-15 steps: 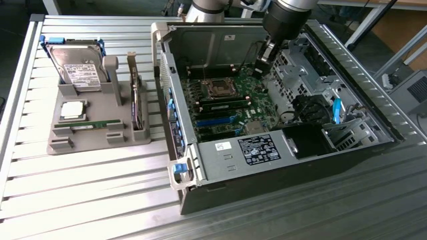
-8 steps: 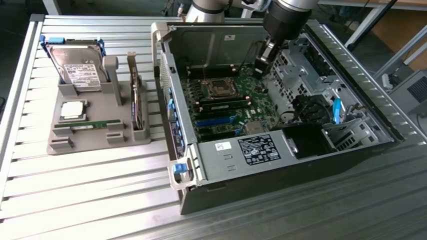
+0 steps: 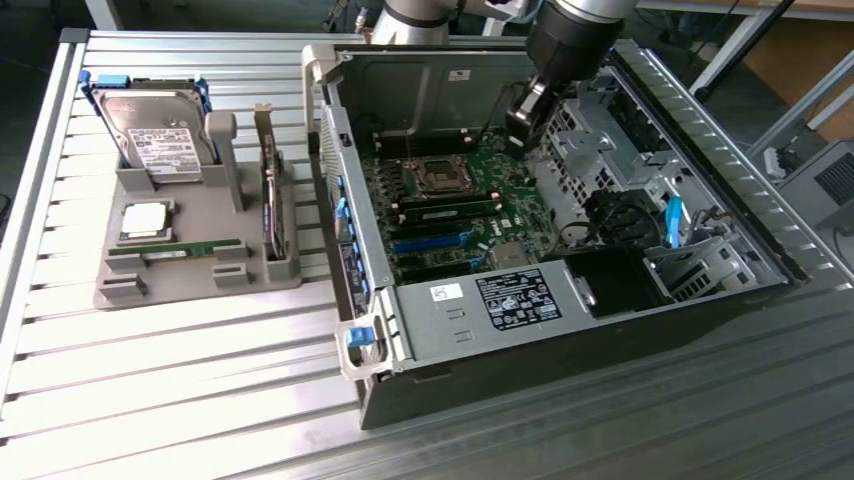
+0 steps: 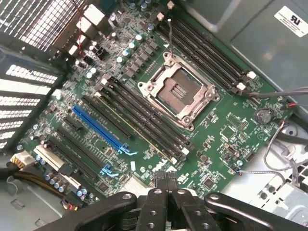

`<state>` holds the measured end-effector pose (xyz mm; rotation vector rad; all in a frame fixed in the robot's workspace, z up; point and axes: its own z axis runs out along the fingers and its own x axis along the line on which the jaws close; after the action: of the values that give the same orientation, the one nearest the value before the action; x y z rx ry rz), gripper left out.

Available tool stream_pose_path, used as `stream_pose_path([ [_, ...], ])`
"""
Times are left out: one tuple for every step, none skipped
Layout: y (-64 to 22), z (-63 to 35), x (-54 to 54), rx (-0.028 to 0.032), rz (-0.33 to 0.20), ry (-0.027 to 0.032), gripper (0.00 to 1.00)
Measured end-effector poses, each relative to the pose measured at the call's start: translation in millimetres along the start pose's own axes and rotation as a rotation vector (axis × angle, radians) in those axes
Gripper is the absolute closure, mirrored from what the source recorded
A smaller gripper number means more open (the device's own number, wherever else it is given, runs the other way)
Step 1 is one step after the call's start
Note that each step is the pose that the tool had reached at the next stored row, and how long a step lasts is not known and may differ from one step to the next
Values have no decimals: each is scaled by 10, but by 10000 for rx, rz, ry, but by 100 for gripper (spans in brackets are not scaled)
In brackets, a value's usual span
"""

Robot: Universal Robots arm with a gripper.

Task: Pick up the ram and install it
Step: 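Press down the ram until it locks into place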

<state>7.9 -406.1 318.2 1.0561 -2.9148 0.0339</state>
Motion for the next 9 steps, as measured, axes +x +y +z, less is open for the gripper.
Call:
stream_pose_path([
  [0, 1, 0, -2, 165, 5, 91],
  [0, 2, 0, -3, 325, 12, 91],
  [0, 2, 0, -3, 439, 17, 91],
  [0, 3, 0, -3, 523, 21, 91],
  [0, 3, 0, -2, 618, 26, 91],
  [0, 3, 0, -1, 712, 30, 91],
  [0, 4, 0, -2, 845, 36, 91],
  [0, 5, 0, -4, 939, 38, 91],
  [0, 6, 0, -8, 1108, 43, 91],
])
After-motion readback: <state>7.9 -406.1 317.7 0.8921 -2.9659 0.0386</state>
